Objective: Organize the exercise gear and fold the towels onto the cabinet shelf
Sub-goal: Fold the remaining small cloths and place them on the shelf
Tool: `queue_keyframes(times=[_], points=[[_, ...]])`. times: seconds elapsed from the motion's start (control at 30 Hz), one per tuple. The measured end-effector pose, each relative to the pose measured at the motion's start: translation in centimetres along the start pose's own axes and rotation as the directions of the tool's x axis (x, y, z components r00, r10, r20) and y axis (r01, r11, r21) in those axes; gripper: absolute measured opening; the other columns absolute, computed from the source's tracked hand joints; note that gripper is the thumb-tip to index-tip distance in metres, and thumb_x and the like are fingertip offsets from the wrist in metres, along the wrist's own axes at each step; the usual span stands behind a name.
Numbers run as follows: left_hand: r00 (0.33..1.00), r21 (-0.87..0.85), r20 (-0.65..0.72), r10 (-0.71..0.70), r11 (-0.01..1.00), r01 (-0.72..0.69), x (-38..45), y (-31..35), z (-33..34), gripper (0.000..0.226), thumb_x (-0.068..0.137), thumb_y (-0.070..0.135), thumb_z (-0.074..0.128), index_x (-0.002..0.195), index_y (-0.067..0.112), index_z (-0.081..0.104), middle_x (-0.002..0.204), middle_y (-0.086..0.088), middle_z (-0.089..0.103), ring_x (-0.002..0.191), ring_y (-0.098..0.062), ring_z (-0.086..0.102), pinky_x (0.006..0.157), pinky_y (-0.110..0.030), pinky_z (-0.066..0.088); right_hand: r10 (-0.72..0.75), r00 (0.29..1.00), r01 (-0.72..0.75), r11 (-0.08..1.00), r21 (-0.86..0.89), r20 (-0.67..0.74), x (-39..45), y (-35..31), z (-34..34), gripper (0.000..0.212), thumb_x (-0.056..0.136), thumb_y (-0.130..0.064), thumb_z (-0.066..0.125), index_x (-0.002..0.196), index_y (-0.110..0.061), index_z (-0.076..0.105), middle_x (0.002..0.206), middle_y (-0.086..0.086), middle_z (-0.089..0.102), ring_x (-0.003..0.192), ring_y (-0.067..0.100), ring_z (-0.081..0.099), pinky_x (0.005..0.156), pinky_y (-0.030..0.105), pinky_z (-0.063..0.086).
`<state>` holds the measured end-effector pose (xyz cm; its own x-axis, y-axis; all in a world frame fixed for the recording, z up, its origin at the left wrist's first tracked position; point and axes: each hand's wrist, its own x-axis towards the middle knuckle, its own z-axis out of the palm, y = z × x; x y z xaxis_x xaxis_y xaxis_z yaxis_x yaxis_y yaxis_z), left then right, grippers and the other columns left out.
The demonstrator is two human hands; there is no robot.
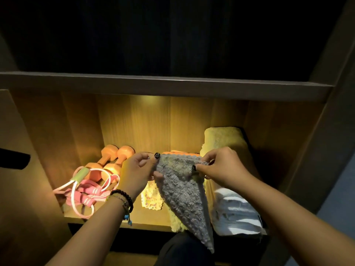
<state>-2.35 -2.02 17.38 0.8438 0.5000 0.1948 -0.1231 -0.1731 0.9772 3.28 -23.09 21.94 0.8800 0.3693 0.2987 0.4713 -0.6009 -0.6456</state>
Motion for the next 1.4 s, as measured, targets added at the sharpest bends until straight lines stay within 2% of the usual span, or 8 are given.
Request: queue_keyframes(times=[0.2, 0.33, 0.43, 0.6, 0.73, 0.9, 1.2, 1.4], points=[[0.992, -0.090, 0.084, -0.091, 0.991, 0.099, 3.2, 1.6, 0.8, 0.027, 0.086, -0.019, 0.044, 0.094, 0.002, 0.060, 0.091, -0.021, 0.069, 0.060, -0.020, 0.072, 0.056, -0.029, 0.057, 0.285, 0.949, -0.292, 0.956, 0.032, 0.134, 3.6, -0.4, -0.1, 0.015, 0.076, -0.011, 0.076, 0.068, -0.006, 0.064, 0.066, 0.009, 0.066, 0.062, 0.021, 0.066, 0.055, 0.027, 0.055], [0.996, -0.078, 0.077, 0.034, 0.997, -0.028, 4.2, 2.4, -0.7, 0.051, 0.082, -0.004, 0.067, 0.130, 0.007, 0.054, 0.106, -0.009, 0.071, 0.094, -0.021, 0.070, 0.086, -0.039, 0.057, 0.125, 0.981, -0.123, 0.992, 0.020, -0.148, 4.6, -2.3, -0.2, 0.026, 0.075, -0.019, 0.077, 0.057, -0.025, 0.059, 0.061, -0.007, 0.059, 0.063, 0.007, 0.058, 0.039, 0.008, 0.032], [0.988, -0.003, 0.094, 0.119, 0.993, -0.119, 2.0, 1.1, -3.1, 0.064, 0.078, 0.009, 0.076, 0.136, 0.007, 0.050, 0.111, -0.004, 0.069, 0.102, -0.012, 0.066, 0.091, -0.032, 0.055, 0.029, 0.978, -0.019, 0.999, 0.048, -0.206, 2.2, -2.6, 1.7, 0.026, 0.074, -0.019, 0.076, 0.056, -0.030, 0.061, 0.064, -0.013, 0.062, 0.062, 0.004, 0.060, 0.044, 0.016, 0.047], [0.990, 0.025, 0.127, 0.058, 0.998, -0.061, -3.6, -4.4, -5.6, 0.020, 0.085, -0.005, 0.065, 0.101, 0.004, 0.073, 0.080, 0.007, 0.075, 0.075, -0.006, 0.068, 0.064, -0.013, 0.053, -0.038, 0.994, 0.044, 0.997, 0.061, -0.100, -4.1, 0.4, 6.3, 0.030, 0.072, -0.014, 0.078, 0.056, -0.034, 0.063, 0.070, -0.019, 0.063, 0.075, 0.006, 0.064, 0.075, 0.030, 0.054], [0.981, 0.037, 0.177, -0.075, 0.997, 0.069, -7.6, -8.3, -6.9, 0.020, 0.086, -0.001, 0.065, 0.084, 0.016, 0.074, 0.086, -0.001, 0.076, 0.087, -0.016, 0.069, 0.078, -0.026, 0.055, -0.095, 0.993, 0.099, 0.993, 0.056, -0.072, -9.0, 3.1, 9.5, 0.026, 0.069, -0.009, 0.082, 0.060, -0.028, 0.067, 0.075, -0.013, 0.067, 0.077, 0.002, 0.064, 0.074, 0.025, 0.054], [0.981, 0.124, 0.182, -0.073, 0.991, 0.051, -11.9, -10.9, -7.5, 0.020, 0.082, 0.001, 0.070, 0.082, 0.021, 0.076, 0.084, 0.002, 0.076, 0.084, -0.012, 0.071, 0.076, -0.024, 0.056, -0.246, 0.966, 0.243, 0.969, -0.046, -0.080, -13.5, 4.7, 11.1, 0.025, 0.062, -0.003, 0.084, 0.058, -0.015, 0.064, 0.067, -0.005, 0.067, 0.069, 0.007, 0.062, 0.064, 0.024, 0.046], [0.993, 0.243, 0.109, -0.050, 0.970, 0.022, -18.2, -13.2, -8.4, 0.016, 0.084, 0.004, 0.070, 0.081, 0.020, 0.072, 0.066, -0.012, 0.066, 0.053, -0.006, 0.055, 0.049, -0.023, 0.051, -0.587, 0.802, 0.593, 0.805, -0.026, 0.112, -19.3, 5.7, 10.7, 0.016, 0.078, -0.001, 0.073, 0.076, -0.006, 0.058, 0.100, 0.003, 0.064, 0.116, 0.008, 0.058, 0.092, 0.024, 0.050], [0.994, 0.202, 0.064, 0.083, 0.975, -0.094, -20.8, -13.5, -8.6, 0.009, 0.087, 0.013, 0.066, 0.080, 0.020, 0.068, 0.069, -0.015, 0.062, 0.050, -0.015, 0.051, 0.045, -0.021, 0.044, -0.511, 0.856, 0.516, 0.854, -0.064, 0.083, -22.1, 5.8, 11.5, 0.009, 0.086, -0.012, 0.063, 0.084, -0.011, 0.054, 0.079, -0.006, 0.053, 0.070, 0.013, 0.058, 0.062, 0.033, 0.050]])
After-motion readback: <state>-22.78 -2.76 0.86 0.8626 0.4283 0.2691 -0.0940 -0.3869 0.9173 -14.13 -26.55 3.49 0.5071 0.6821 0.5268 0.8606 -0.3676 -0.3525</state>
